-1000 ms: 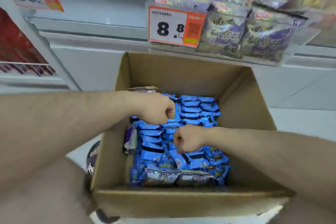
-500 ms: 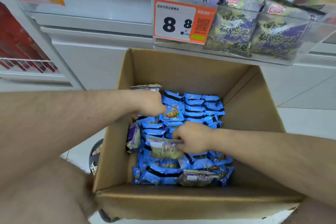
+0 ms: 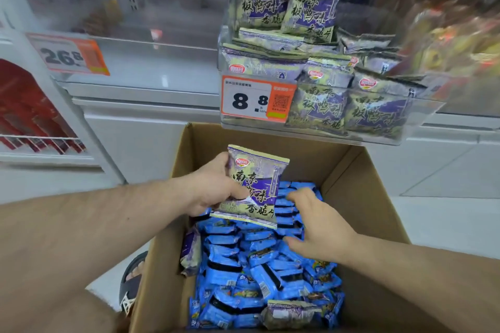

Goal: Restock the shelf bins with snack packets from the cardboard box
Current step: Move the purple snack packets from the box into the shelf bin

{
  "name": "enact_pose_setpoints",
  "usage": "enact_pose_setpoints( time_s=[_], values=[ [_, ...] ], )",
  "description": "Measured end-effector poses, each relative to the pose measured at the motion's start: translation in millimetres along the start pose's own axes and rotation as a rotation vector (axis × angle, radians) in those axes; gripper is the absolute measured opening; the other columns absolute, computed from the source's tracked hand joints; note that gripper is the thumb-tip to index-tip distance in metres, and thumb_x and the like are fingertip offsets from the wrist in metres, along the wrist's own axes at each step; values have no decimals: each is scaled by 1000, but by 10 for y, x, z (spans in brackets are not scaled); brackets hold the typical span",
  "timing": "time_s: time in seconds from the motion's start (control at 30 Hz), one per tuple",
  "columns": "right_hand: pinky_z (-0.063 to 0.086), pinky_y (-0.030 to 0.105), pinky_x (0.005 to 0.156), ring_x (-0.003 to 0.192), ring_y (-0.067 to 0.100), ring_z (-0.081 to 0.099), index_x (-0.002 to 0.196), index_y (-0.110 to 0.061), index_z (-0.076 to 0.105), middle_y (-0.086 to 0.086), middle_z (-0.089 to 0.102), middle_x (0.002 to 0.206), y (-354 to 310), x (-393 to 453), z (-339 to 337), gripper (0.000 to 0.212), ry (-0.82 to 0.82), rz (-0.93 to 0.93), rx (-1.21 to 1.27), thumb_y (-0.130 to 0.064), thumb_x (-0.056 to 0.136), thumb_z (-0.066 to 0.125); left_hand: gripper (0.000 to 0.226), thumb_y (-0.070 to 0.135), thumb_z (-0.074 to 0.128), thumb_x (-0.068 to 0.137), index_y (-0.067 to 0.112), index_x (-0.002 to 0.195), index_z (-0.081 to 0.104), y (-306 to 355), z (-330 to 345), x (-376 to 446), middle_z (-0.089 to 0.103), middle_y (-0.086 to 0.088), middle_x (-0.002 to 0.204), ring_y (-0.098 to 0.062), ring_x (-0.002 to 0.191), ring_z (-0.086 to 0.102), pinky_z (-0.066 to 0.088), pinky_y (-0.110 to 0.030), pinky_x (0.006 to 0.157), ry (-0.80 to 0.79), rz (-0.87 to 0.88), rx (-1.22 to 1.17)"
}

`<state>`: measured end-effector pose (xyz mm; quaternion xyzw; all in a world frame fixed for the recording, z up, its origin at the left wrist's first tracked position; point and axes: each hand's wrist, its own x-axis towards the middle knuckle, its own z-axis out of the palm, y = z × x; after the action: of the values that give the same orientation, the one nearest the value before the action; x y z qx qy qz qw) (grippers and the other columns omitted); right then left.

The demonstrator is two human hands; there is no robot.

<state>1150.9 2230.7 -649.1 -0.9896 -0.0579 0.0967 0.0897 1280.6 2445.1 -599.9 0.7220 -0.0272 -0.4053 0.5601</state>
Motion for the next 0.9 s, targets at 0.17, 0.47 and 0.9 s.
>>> enact_pose_setpoints(
  time_s=[0.17, 0.47, 0.9],
  values=[
    [51, 43, 73, 90, 29, 57, 124, -7, 56, 12, 62, 115, -41, 112, 491, 64, -979, 32, -168, -57, 84, 65, 61, -13, 73, 69, 24, 113, 53, -109, -60, 35, 72, -12, 103, -32, 93, 71, 56, -55, 85, -17, 40, 131],
    [42, 36, 65, 82, 27, 54, 105, -6, 61, 9, 60, 95, -251, 89, 1100, 26, -1040, -125, -332, -28, 91, 65, 59, -13, 71, 74, 19, 118, 51, -180, -91, 70, 72, -15, 104, -36, 94, 70, 54, -57, 86, -66, -31, 214],
    [43, 40, 65, 71, 26, 47, 67, -21, 33, 2, 43, 75, -137, 113, -421, 29, 35, 36, 113, -11, 81, 57, 42, -3, 73, 76, 15, 108, 52, -51, -278, 14, 69, -17, 105, -33, 91, 70, 58, -49, 82, 103, -13, 143]
  ],
)
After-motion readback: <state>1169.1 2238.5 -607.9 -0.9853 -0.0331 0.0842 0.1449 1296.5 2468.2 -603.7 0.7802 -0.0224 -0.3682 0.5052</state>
